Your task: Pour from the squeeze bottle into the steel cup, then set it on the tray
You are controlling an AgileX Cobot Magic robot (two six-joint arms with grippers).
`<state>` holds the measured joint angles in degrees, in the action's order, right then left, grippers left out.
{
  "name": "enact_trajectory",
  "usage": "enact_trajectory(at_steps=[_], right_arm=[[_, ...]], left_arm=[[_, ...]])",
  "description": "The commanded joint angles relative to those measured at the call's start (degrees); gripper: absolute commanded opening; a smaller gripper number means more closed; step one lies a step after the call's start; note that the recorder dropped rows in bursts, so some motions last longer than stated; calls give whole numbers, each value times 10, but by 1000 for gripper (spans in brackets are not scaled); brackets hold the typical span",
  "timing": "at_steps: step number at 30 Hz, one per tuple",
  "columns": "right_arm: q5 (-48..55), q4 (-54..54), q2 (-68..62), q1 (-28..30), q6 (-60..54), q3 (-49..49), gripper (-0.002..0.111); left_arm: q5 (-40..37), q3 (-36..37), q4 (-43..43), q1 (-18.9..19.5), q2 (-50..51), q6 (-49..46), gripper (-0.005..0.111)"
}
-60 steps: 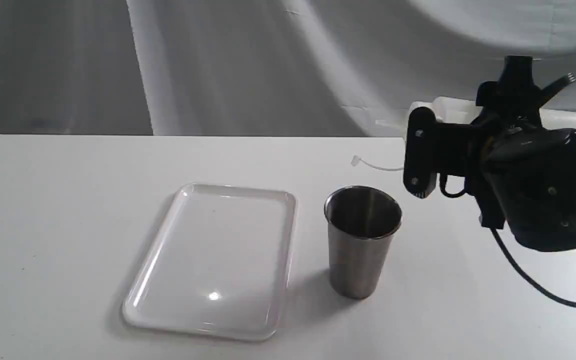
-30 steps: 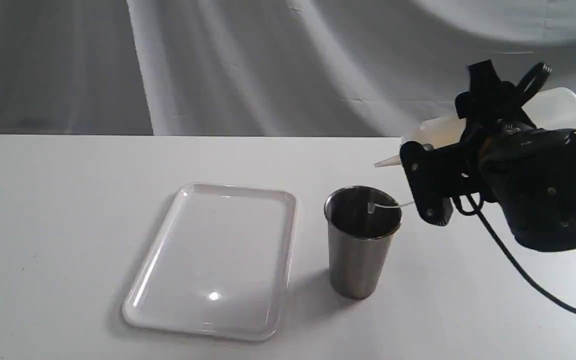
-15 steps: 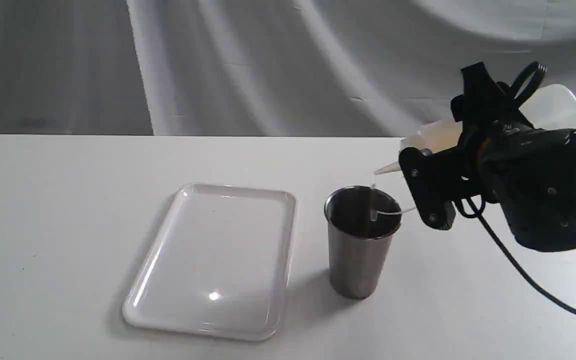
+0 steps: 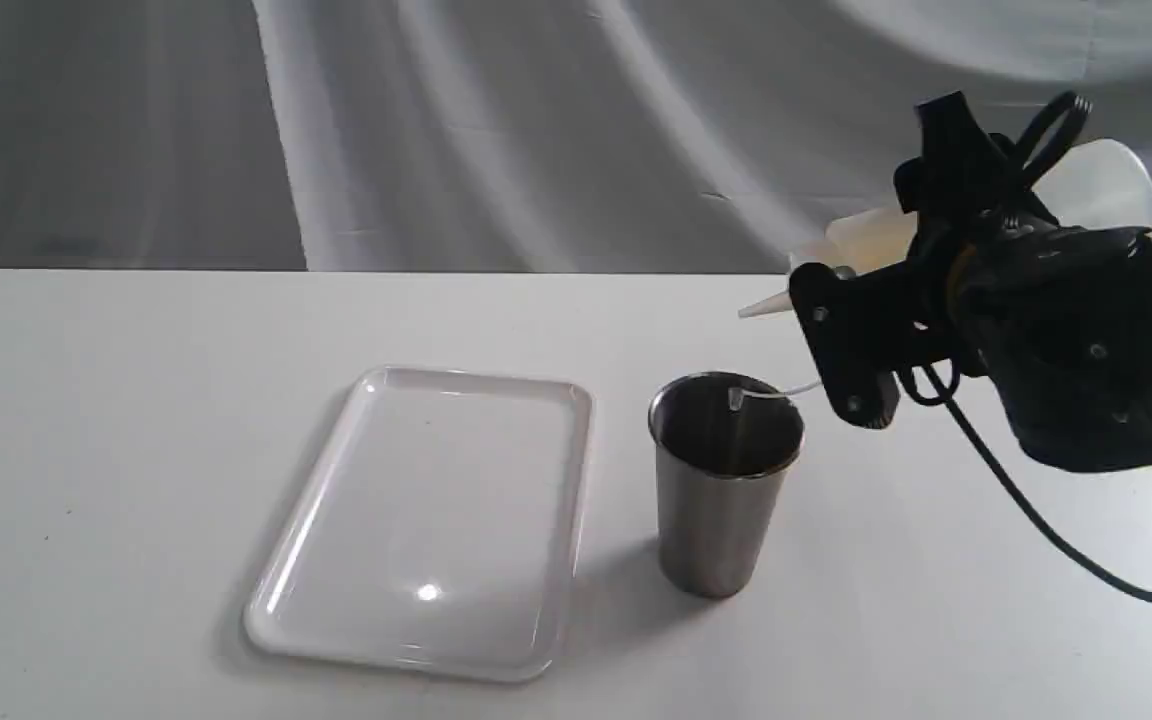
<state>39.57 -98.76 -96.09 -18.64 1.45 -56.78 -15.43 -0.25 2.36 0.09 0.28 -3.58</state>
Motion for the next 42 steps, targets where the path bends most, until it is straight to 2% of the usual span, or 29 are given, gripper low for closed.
enact_trajectory(at_steps=[1, 19, 42], right_arm=[[9, -12, 6, -2, -15, -7, 0], [5, -12, 6, -2, -52, -7, 0], [-2, -12, 6, -2, -28, -7, 0]], left_arm=[[4, 3, 1, -1, -3, 1, 8], [4, 3, 1, -1, -3, 1, 8], [4, 3, 1, -1, -3, 1, 8]])
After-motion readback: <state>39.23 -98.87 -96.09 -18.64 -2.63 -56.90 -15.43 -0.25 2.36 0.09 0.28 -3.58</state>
